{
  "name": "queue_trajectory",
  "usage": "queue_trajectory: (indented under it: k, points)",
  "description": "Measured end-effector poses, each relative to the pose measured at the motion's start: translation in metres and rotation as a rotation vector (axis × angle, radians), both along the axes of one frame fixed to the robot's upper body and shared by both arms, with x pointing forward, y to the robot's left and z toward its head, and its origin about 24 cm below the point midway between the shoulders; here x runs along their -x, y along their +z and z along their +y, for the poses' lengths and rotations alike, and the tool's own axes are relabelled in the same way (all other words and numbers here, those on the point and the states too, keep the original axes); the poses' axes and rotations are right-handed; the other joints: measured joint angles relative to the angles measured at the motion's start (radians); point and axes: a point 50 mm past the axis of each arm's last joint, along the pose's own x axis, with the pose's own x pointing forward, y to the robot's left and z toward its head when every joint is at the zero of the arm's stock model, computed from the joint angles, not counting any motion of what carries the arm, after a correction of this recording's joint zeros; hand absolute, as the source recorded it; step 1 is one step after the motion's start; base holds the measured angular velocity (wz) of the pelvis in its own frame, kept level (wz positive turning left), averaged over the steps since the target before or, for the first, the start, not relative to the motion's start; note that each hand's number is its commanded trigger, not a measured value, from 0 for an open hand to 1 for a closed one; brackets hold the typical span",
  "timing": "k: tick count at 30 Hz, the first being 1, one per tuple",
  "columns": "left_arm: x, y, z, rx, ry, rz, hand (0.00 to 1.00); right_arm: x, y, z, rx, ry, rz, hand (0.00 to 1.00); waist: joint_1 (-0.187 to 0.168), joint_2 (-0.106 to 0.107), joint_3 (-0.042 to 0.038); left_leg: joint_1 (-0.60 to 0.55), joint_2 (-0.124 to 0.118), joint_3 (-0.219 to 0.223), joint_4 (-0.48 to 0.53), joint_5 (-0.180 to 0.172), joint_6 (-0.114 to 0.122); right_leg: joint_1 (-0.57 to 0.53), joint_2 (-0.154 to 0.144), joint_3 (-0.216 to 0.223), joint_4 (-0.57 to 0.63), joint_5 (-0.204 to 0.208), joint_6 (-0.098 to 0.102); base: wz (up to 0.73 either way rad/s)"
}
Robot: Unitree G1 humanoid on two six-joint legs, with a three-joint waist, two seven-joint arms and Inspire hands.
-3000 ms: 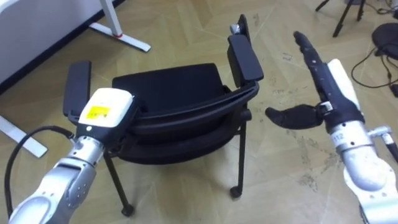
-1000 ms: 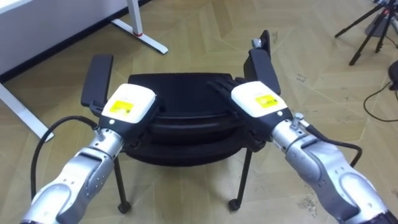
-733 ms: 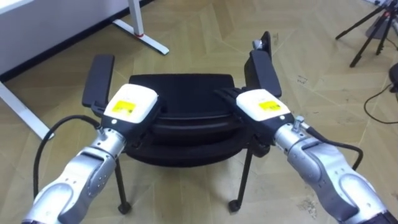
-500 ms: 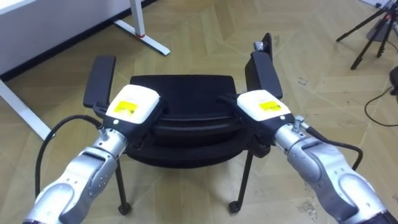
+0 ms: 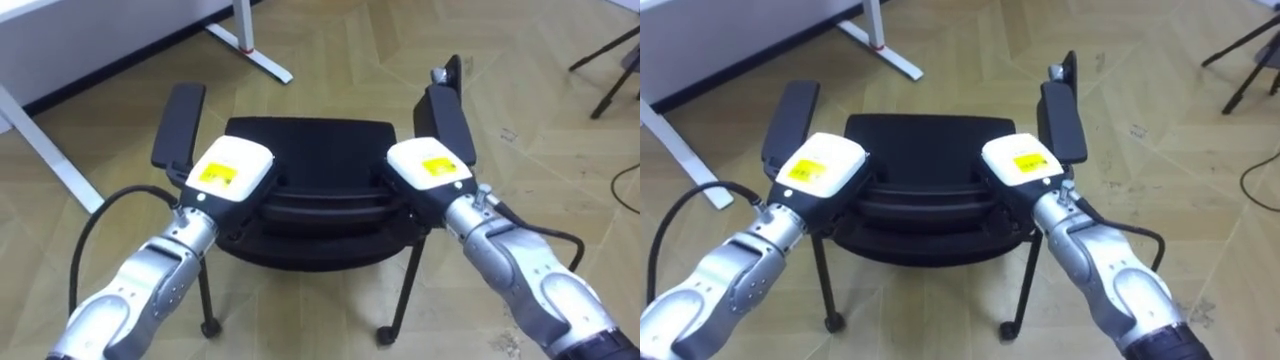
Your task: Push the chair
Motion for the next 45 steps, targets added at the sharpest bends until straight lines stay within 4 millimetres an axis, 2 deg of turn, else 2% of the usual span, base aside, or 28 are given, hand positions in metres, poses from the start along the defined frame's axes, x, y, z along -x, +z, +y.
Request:
queue_trajectory:
  k: [7,11,13,15,16,17,18,20,21,23,24,26,27,29,30,31,32,33,34,35,36,37,38,39,40,41,43,45]
  points:
    - [-0.001,-0.003,0.001,0.0,0.005,-0.002,1.0,0.001,-0.009,-0.001,-0.019,0.006,-0.039,1.0,-0.002,0.002,0.0004,0.001,0.001,0.001,0.004,0.0,0.0,0.009,0.0,-0.01,-0.004,-0.003,0.002,0.04]
    - [-0.007,-0.009,-0.001,0.004,0.006,0.011,1.0,-0.003,-0.015,-0.002,-0.017,0.003,-0.039,1.0,0.004,-0.01,0.0046,-0.021,-0.003,0.014,0.076,-0.002,-0.003,0.011,-0.015,-0.031,0.035,-0.032,-0.005,0.07]
    - [-0.014,-0.01,-0.002,-0.007,-0.007,0.014,1.0,-0.004,-0.018,-0.003,-0.016,-0.004,-0.032,1.0,0.009,-0.026,0.0131,-0.069,-0.003,0.033,0.202,-0.016,-0.02,0.004,-0.022,-0.035,0.085,-0.06,-0.014,0.21]
    - [-0.017,-0.01,-0.001,-0.015,-0.01,0.014,1.0,-0.006,-0.019,-0.002,-0.021,0.0,-0.025,1.0,0.021,-0.033,0.0151,-0.152,0.024,0.07,0.389,-0.028,-0.029,-0.009,-0.02,-0.054,0.138,-0.093,-0.03,0.09]
    - [-0.017,-0.011,-0.001,-0.013,-0.008,0.02,1.0,-0.005,-0.022,-0.003,-0.022,0.0,-0.019,1.0,0.019,-0.022,0.0168,-0.215,0.05,0.075,0.539,-0.024,-0.03,0.002,-0.003,-0.066,0.15,-0.108,-0.044,0.08]
    - [-0.017,-0.014,0.0,-0.01,-0.008,0.031,1.0,-0.004,-0.024,-0.003,-0.031,0.001,-0.014,1.0,0.024,-0.008,0.0223,-0.267,0.084,0.078,0.667,-0.003,-0.028,0.027,0.012,-0.076,0.158,-0.135,-0.054,0.12]
    - [-0.016,-0.015,0.0,-0.01,-0.007,0.038,1.0,-0.004,-0.026,-0.002,-0.036,0.001,-0.012,1.0,0.023,-0.003,0.0238,-0.287,0.098,0.078,0.719,0.017,-0.029,0.039,0.018,-0.082,0.162,-0.146,-0.061,0.27]
    - [-0.015,-0.024,0.0,-0.001,0.004,0.063,1.0,0.0,-0.032,-0.002,-0.035,0.002,0.013,1.0,0.022,-0.016,0.0252,-0.359,0.114,0.083,0.861,0.114,-0.014,0.055,0.012,-0.087,0.218,-0.205,-0.072,0.43]
    - [-0.014,-0.025,0.0,0.004,0.006,0.061,1.0,0.0,-0.031,-0.002,-0.034,0.006,0.012,1.0,0.023,-0.021,0.025,-0.378,0.114,0.083,0.87,0.107,-0.013,0.054,0.011,-0.091,0.231,-0.214,-0.075,0.33]
    - [-0.014,-0.028,-0.001,0.018,0.014,0.06,1.0,0.0,-0.031,-0.004,-0.027,0.013,0.01,1.0,0.027,-0.003,0.0252,-0.455,0.103,0.099,0.828,0.092,0.008,0.057,0.009,-0.11,0.255,-0.231,-0.091,-0.01]
    - [-0.013,-0.029,-0.001,0.017,0.013,0.062,1.0,0.0,-0.031,-0.003,-0.026,0.014,0.01,1.0,0.031,-0.001,0.0252,-0.469,0.099,0.105,0.797,0.092,0.009,0.06,0.009,-0.111,0.256,-0.235,-0.092,-0.14]
    - [-0.013,-0.029,-0.002,0.027,0.011,0.058,1.0,0.001,-0.032,-0.006,-0.023,0.015,0.003,1.0,0.036,0.001,0.0245,-0.495,0.068,0.142,0.602,0.096,0.005,0.06,0.007,-0.112,0.268,-0.259,-0.086,-0.05]
    - [-0.013,-0.029,-0.003,0.029,0.01,0.056,1.0,0.001,-0.031,-0.006,-0.024,0.014,-0.001,1.0,0.039,0.002,0.0228,-0.495,0.065,0.157,0.543,0.098,0.009,0.061,0.008,-0.11,0.27,-0.263,-0.084,-0.06]
    - [-0.013,-0.027,-0.004,0.036,0.008,0.052,1.0,0.002,-0.032,-0.007,-0.023,0.011,-0.02,1.0,0.041,0.006,0.0053,-0.484,0.047,0.165,0.393,0.098,0.01,0.055,0.007,-0.101,0.285,-0.289,-0.074,-0.1]
    - [-0.014,-0.026,-0.004,0.04,0.008,0.049,1.0,0.002,-0.031,-0.007,-0.023,0.01,-0.027,1.0,0.042,0.003,0.0034,-0.478,0.046,0.169,0.376,0.109,0.022,0.055,0.003,-0.098,0.296,-0.299,-0.07,-0.08]
    - [-0.015,-0.025,-0.004,0.04,0.006,0.047,1.0,0.002,-0.031,-0.008,-0.025,0.006,-0.033,1.0,0.042,-0.002,0.0022,-0.466,0.031,0.184,0.376,0.123,0.041,0.059,-0.019,-0.093,0.316,-0.322,-0.058,-0.08]
    - [-0.016,-0.024,-0.004,0.038,0.005,0.045,1.0,0.002,-0.031,-0.008,-0.026,0.006,-0.038,1.0,0.045,-0.022,0.002,-0.452,0.015,0.208,0.38,0.117,0.051,0.065,-0.045,-0.083,0.334,-0.341,-0.042,-0.11]
    - [-0.017,-0.023,-0.004,0.038,0.003,0.043,1.0,0.002,-0.031,-0.008,-0.026,0.005,-0.042,1.0,0.052,-0.022,-0.0024,-0.447,0.009,0.22,0.384,0.111,0.059,0.064,-0.058,-0.077,0.344,-0.35,-0.035,-0.28]
    - [-0.02,-0.02,-0.006,0.04,-0.002,0.034,1.0,0.001,-0.029,-0.01,-0.024,0.002,-0.058,1.0,0.07,-0.036,-0.0016,-0.433,-0.012,0.234,0.393,0.092,0.088,0.06,-0.082,-0.056,0.371,-0.365,-0.017,-0.42]
    - [-0.023,-0.016,-0.007,0.038,-0.009,0.019,1.0,-0.003,-0.025,-0.011,-0.02,0.002,-0.075,1.0,0.084,-0.048,0.0001,-0.431,-0.028,0.234,0.417,0.066,0.102,0.042,-0.105,-0.056,0.436,-0.375,-0.003,-0.58]
    - [-0.028,-0.013,-0.006,0.037,-0.008,0.009,1.0,-0.009,-0.021,-0.01,-0.016,0.001,-0.089,1.0,0.098,-0.044,0.0084,-0.428,-0.038,0.23,0.44,0.042,0.108,-0.007,-0.135,-0.066,0.566,-0.358,0.02,-0.47]
    - [-0.03,-0.012,-0.007,0.037,-0.008,0.007,1.0,-0.01,-0.02,-0.01,-0.013,0.001,-0.092,1.0,0.101,-0.039,0.0127,-0.424,-0.038,0.231,0.454,0.028,0.111,-0.032,-0.154,-0.071,0.628,-0.334,0.029,-0.28]
    - [-0.032,-0.012,-0.007,0.038,-0.009,0.01,1.0,-0.012,-0.02,-0.01,-0.01,0.0,-0.094,1.0,0.103,-0.035,0.0157,-0.413,-0.038,0.231,0.473,0.002,0.116,-0.072,-0.181,-0.067,0.736,-0.274,0.04,-0.07]
    - [-0.033,-0.012,-0.007,0.038,-0.009,0.01,1.0,-0.011,-0.021,-0.01,-0.011,-0.003,-0.09,1.0,0.108,-0.035,0.0164,-0.405,-0.037,0.232,0.478,-0.011,0.116,-0.087,-0.19,-0.063,0.776,-0.243,0.042,-0.09]
    - [-0.033,-0.013,-0.006,0.035,-0.007,0.013,1.0,-0.01,-0.024,-0.009,-0.015,-0.004,-0.084,1.0,0.115,-0.03,0.0211,-0.383,-0.034,0.231,0.48,-0.033,0.117,-0.112,-0.201,-0.06,0.841,-0.171,0.046,-0.12]
    - [-0.033,-0.013,-0.004,0.029,-0.008,0.014,1.0,-0.009,-0.027,-0.006,-0.026,-0.009,-0.082,1.0,0.119,-0.03,0.021,-0.368,-0.031,0.217,0.479,-0.05,0.114,-0.142,-0.206,-0.052,0.898,-0.116,0.052,-0.13]
    - [-0.034,-0.011,-0.001,0.02,-0.007,0.002,1.0,-0.011,-0.027,-0.002,-0.03,-0.008,-0.087,1.0,0.136,-0.028,0.0231,-0.355,-0.031,0.191,0.478,-0.069,0.108,-0.214,-0.214,-0.056,0.953,-0.144,0.055,-0.17]
    - [-0.037,-0.01,0.002,0.009,-0.01,0.002,1.0,-0.012,-0.027,0.002,-0.032,-0.004,-0.091,1.0,0.145,-0.014,0.034,-0.33,-0.031,0.156,0.473,-0.084,0.099,-0.279,-0.211,-0.059,0.914,-0.176,0.052,0.01]
